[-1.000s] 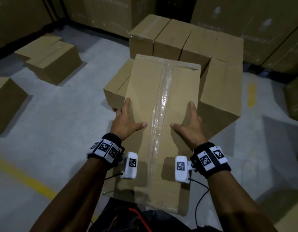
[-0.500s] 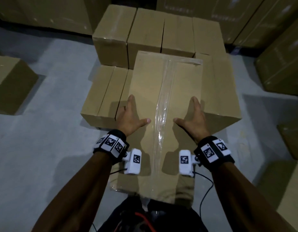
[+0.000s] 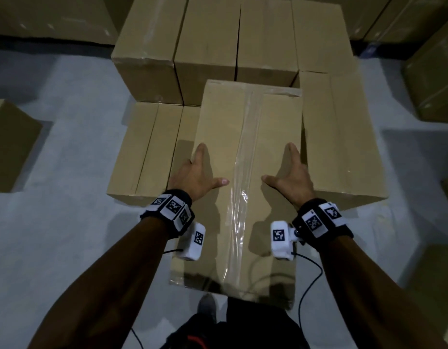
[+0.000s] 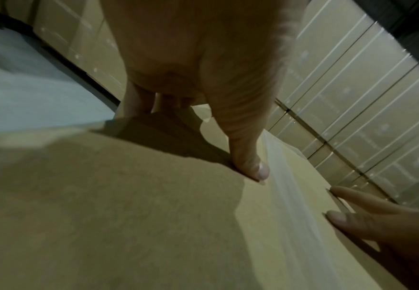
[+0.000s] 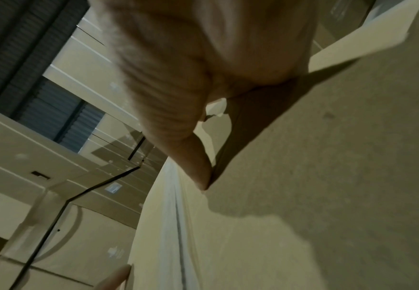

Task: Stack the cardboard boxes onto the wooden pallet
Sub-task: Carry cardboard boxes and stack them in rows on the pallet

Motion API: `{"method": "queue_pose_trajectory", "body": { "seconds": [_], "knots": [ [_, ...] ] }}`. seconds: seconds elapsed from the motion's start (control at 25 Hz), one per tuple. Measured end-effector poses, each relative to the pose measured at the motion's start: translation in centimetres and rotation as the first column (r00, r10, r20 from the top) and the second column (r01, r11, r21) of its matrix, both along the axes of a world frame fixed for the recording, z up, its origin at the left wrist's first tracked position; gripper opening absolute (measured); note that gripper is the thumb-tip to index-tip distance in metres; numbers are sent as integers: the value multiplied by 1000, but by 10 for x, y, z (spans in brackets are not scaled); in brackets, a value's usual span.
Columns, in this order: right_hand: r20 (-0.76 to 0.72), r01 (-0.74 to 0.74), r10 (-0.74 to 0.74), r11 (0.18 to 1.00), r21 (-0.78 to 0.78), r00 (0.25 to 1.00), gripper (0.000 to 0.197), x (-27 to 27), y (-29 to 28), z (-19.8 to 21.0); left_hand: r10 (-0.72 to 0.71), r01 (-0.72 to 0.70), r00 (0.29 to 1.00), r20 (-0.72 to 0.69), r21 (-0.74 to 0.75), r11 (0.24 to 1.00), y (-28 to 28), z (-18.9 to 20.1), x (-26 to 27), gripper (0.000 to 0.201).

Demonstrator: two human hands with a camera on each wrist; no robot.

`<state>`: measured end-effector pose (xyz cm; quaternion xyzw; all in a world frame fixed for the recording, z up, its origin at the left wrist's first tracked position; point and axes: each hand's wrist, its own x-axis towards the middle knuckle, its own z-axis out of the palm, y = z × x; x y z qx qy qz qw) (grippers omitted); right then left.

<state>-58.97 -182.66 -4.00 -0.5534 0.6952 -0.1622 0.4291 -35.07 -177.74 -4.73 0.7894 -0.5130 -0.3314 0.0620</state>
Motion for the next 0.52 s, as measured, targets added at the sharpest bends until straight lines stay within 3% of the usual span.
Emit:
{"method": "queue_pose_trajectory", "body": {
  "seconds": [0.28, 0.52],
  "knots": [
    [-37, 4, 0, 992, 123, 999, 109, -16, -106, -52, 14, -14, 1000, -3, 140, 990, -109, -56, -18, 117],
    [-66, -15, 24, 990, 140, 998, 110, -25, -160, -94, -10, 19, 999, -49, 180, 983, -162, -107, -24, 116]
  ]
}}
